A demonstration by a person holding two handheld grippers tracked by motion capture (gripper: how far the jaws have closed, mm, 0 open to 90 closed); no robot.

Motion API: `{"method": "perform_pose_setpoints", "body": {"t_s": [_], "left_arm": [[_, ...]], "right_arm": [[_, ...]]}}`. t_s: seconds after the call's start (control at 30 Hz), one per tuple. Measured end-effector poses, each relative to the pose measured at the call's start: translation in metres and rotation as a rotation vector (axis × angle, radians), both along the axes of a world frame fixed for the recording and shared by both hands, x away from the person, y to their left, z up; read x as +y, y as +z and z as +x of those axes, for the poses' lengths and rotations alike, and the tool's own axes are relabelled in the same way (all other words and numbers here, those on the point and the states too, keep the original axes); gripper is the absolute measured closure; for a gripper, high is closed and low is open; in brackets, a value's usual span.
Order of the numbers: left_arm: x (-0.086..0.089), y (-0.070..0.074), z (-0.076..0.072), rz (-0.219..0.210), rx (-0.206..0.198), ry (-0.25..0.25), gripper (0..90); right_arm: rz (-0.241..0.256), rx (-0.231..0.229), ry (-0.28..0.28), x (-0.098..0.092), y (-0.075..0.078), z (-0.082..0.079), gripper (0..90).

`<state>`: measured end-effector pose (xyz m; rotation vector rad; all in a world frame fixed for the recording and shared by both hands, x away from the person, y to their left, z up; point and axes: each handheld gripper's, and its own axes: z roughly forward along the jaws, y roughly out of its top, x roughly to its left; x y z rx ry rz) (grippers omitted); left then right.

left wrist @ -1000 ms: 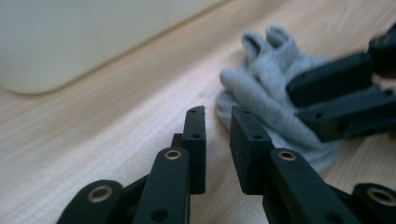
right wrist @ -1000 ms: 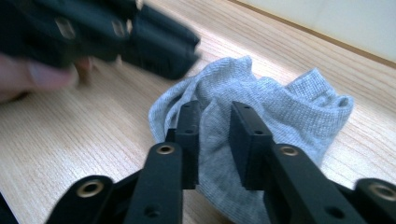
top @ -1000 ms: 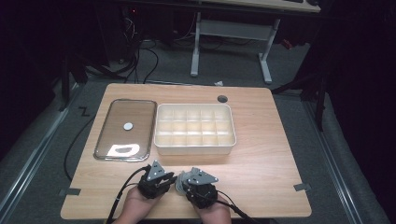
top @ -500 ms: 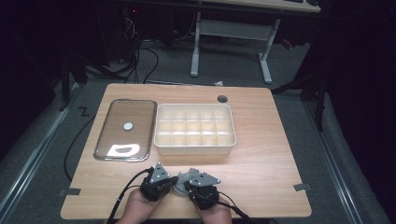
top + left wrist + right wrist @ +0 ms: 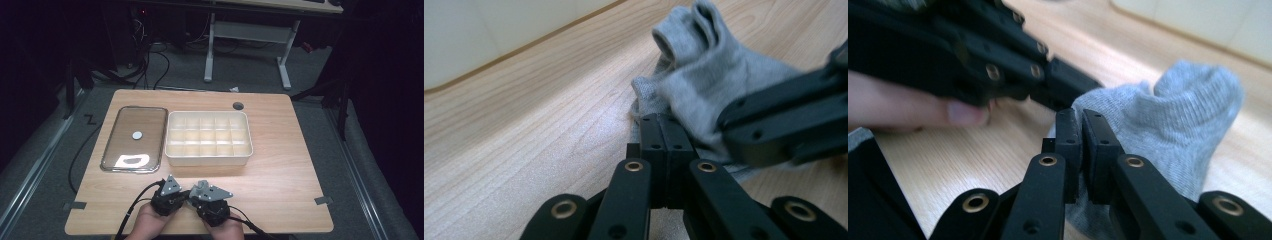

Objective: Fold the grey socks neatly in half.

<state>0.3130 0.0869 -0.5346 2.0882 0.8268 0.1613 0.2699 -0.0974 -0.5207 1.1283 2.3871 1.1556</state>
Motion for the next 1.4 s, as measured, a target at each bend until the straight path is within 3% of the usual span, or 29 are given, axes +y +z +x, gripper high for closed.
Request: {"method": "perform_pose_setpoints", "body": {"t_s": [0.03, 0.07, 0.17, 0.2, 0.3, 0.4, 0.5, 0.53, 0.57, 0.6, 0.83, 0.87, 1.0, 1.1, 1.17, 1.27, 1.33, 1.4], "left_arm": [[0.0, 0.0, 0.0, 0.0, 0.0, 0.0, 90.0], [0.004, 0.001, 0.003, -0.04, 0.021, 0.012, 88.8], [0.009, 0.003, 0.004, -0.06, 0.015, 0.032, 85.9], [0.011, 0.005, 0.004, -0.057, -0.004, 0.043, 86.0], [0.013, 0.015, 0.0, -0.106, -0.058, 0.033, 87.1], [0.011, 0.017, -0.002, -0.127, -0.058, 0.012, 88.4], [0.005, 0.014, -0.002, -0.125, -0.042, -0.011, 90.0], [0.003, 0.009, 0.002, -0.119, -0.002, -0.007, 90.0], [0.003, 0.009, 0.002, -0.119, -0.002, -0.007, 90.0], [0.002, 0.003, 0.007, -0.131, 0.044, -0.007, 90.0], [0.001, 0.002, 0.01, -0.121, 0.042, 0.004, 90.0], [0.001, 0.001, 0.01, -0.121, 0.041, 0.008, 90.0], [0.0, 0.002, 0.009, -0.112, 0.033, 0.008, 90.0], [0.0, 0.002, 0.009, -0.111, 0.032, 0.011, 90.0], [0.0, 0.002, 0.01, -0.11, 0.03, 0.014, 90.0], [-0.001, 0.002, 0.01, -0.111, 0.031, 0.018, 90.0], [0.0, 0.002, 0.009, -0.113, 0.026, 0.02, 89.5], [0.002, 0.003, 0.01, -0.119, 0.019, 0.025, 86.8]], "right_arm": [[0.0, 0.0, 0.0, 0.0, 0.0, 0.0, 87.2], [-0.01, 0.008, 0.002, 0.001, -0.003, 0.0, 87.2], [-0.011, 0.014, 0.0, 0.001, -0.004, 0.001, 87.2], [-0.013, 0.016, 0.003, 0.002, -0.004, 0.002, 87.1], [-0.016, 0.013, 0.007, 0.002, -0.005, 0.002, 87.0], [-0.023, 0.002, 0.006, 0.003, -0.005, 0.001, 86.8], [-0.028, -0.007, 0.009, 0.003, -0.006, 0.0, 86.6], [-0.031, -0.015, 0.011, 0.004, -0.006, -0.001, 86.5], [-0.031, -0.015, 0.011, 0.004, -0.006, -0.001, 86.5], [-0.035, -0.02, 0.011, 0.004, -0.006, -0.002, 86.2], [-0.01, -0.038, 0.024, 0.002, 0.0, -0.004, 77.9], [0.032, -0.09, -0.014, -0.009, 0.013, -0.008, 77.2], [0.015, -0.126, -0.059, -0.028, 0.023, -0.008, 75.2], [0.007, -0.104, -0.057, -0.034, 0.02, -0.007, 72.2], [0.0, -0.086, -0.038, -0.037, 0.014, -0.009, 64.7], [0.004, -0.111, -0.004, -0.036, 0.013, -0.015, 59.0], [-0.025, -0.119, -0.022, -0.034, 0.013, -0.016, 59.0], [-0.031, -0.095, -0.045, -0.034, 0.01, -0.012, 61.9]]}}
